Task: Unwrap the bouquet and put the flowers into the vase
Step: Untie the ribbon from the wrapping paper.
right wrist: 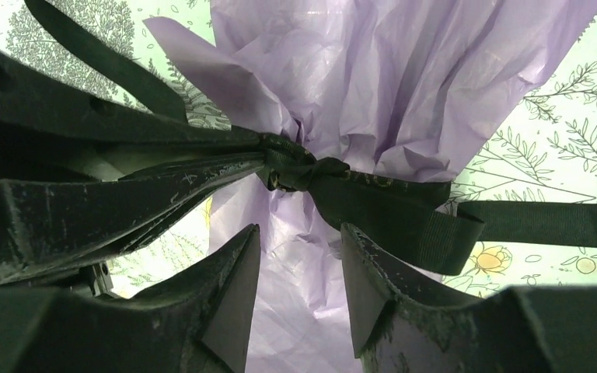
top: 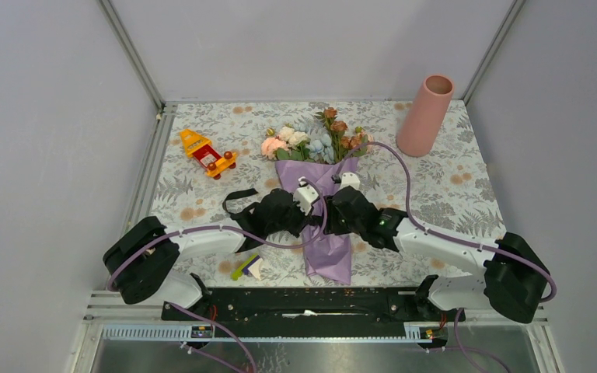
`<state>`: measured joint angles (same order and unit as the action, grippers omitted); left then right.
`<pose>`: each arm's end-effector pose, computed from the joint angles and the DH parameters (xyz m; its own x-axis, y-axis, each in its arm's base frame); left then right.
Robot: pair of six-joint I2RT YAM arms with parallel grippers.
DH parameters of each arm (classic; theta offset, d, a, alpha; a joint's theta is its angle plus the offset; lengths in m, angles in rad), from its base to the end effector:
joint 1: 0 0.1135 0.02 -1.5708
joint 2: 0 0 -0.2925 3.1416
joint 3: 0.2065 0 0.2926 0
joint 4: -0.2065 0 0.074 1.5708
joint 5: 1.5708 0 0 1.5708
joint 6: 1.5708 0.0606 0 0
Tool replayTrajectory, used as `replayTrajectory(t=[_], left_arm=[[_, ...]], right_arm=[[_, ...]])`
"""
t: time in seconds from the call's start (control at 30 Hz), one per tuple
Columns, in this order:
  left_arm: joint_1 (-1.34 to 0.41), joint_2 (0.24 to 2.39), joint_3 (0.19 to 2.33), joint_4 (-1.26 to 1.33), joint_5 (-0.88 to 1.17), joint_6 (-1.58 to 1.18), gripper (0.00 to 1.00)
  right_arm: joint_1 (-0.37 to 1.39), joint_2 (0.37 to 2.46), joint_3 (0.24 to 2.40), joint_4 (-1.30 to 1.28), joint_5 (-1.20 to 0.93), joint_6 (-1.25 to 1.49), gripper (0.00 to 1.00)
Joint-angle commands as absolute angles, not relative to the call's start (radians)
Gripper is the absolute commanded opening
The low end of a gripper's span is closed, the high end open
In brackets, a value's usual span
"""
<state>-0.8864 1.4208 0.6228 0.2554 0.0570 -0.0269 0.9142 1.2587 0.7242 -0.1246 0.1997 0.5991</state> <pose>0.2087 -0.2612 0.1701 -0.3480 0.3840 -0.8553 0.7953 0.6039 -0.0524 0.2004 0.2403 0.2159 -0.6925 0.0068 -0.7214 -0.3513 0.8702 0.3455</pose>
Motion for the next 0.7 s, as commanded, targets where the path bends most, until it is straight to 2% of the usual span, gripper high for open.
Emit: replayTrajectory(t=[0.0, 0.1, 0.43, 0.67], left_arm=[[-0.888, 1.41, 0.646, 0.307, 0.095, -0.026, 0.08], [-0.888, 1.408, 0.638, 0.318, 0.103, -0.033, 0.0], [-0.887, 1.392, 0.621, 0.336, 0.109, -0.035, 0.0], [-0.887, 1.387, 0.616, 0.34, 0.112, -0.035, 0.0]], right_arm=[[0.902, 1.289, 0.793, -0.147, 0.253, 0.592, 0.5], [0.89, 1.306, 0.805, -0.146, 0.257, 0.603, 0.49], [0.864, 1.394, 0.844, -0.129, 0.216, 0.614, 0.4], [0.862, 1.422, 0.858, -0.104, 0.194, 0.617, 0.39]])
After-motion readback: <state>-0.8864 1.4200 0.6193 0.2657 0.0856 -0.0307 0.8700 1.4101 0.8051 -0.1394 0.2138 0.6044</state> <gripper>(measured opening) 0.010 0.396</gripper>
